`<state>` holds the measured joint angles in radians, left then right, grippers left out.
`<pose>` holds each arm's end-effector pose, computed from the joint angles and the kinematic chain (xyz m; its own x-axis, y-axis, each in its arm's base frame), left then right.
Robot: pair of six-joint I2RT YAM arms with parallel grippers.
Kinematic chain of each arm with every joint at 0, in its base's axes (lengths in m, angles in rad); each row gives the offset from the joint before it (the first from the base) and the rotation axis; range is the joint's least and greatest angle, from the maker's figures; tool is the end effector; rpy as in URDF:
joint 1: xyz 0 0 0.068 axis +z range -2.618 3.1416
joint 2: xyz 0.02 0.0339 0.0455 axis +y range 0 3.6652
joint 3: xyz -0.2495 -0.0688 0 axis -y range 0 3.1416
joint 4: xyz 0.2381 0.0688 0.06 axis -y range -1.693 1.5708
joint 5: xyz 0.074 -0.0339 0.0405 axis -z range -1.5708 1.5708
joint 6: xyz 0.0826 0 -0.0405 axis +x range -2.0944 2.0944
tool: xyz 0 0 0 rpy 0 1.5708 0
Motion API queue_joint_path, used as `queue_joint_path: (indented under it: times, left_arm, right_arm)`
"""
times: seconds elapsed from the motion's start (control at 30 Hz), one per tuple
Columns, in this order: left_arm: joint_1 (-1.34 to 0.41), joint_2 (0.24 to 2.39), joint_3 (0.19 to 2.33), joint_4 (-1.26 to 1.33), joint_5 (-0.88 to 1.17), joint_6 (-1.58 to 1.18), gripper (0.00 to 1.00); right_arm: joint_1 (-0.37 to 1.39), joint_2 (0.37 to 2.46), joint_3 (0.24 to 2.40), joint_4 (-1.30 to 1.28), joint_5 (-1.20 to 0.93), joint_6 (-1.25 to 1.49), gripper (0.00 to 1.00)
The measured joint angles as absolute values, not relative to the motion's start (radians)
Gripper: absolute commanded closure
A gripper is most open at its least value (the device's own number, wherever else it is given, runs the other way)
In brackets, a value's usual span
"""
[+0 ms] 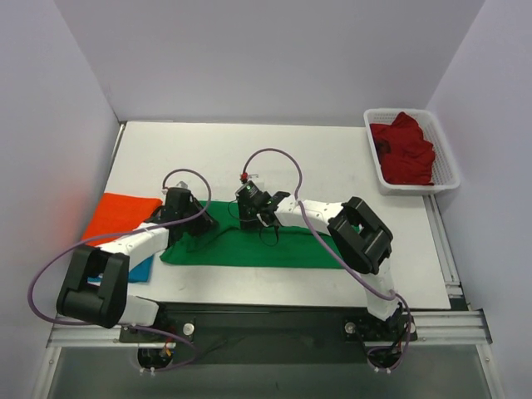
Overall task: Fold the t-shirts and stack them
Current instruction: Fold the other side of the tshirt into a rectangle, then rotate the tshirt 90 degrees
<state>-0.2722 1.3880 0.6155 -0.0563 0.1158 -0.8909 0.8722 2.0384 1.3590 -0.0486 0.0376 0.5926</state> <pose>0.2792 -0.0878 0.1206 -0.7125 -0.6031 -0.3586 -0.3369 0.7424 -0.5790 0.3061 0.3596 0.1291 -0.7723 -0.0517 -0.6332 -0.3808 0.8355 0.3962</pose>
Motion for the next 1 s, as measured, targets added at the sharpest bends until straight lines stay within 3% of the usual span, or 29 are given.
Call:
queue_joint_path:
  times: [0.3,0.63,1.0]
  left_arm:
    - [-0.322,1.457,0.626,0.076,0.15,-0.898,0.67]
    - [-0.374,1.513,0.622,0.12,0.153,-0.899,0.76]
    - [-0.377,1.501,0.569,0.126,0.116,-0.91,0.79]
  right_arm:
    - [0.872,2.036,1.353,-0.038,0.038,0.604,0.69]
    - [0.87,2.012,1.319,-0.018,0.033,0.627,0.69]
    - [0.764,1.813,1.217,-0.051,0.027,0.623,0.69]
